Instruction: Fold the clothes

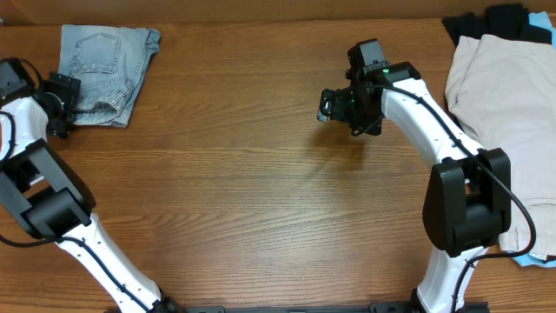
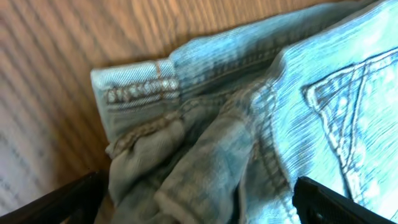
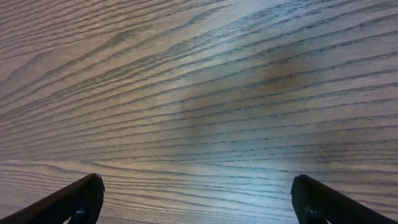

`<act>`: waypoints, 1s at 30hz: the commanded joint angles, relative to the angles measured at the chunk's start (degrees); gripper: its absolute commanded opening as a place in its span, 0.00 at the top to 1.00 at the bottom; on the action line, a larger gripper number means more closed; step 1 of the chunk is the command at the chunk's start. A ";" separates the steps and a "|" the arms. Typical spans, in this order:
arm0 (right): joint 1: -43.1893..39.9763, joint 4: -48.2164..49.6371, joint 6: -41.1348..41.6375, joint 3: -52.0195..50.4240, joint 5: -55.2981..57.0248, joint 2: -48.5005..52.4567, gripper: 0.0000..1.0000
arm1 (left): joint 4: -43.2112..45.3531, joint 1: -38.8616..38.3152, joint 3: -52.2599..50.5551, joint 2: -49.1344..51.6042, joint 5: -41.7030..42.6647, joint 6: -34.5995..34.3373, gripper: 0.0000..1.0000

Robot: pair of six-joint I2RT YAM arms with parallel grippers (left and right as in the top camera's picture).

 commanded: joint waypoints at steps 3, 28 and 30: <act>-0.07 -0.66 -1.57 4.24 0.35 -6.67 0.01 | -5.38 0.90 -0.96 -9.81 1.09 4.35 0.00; -0.04 -20.48 -5.16 19.96 12.94 -57.27 0.00 | -9.46 -16.26 -0.98 -41.40 11.96 6.95 0.00; -0.04 -20.57 -5.16 19.89 12.94 -57.68 0.00 | -9.44 -16.26 -0.98 -41.40 11.98 6.95 0.00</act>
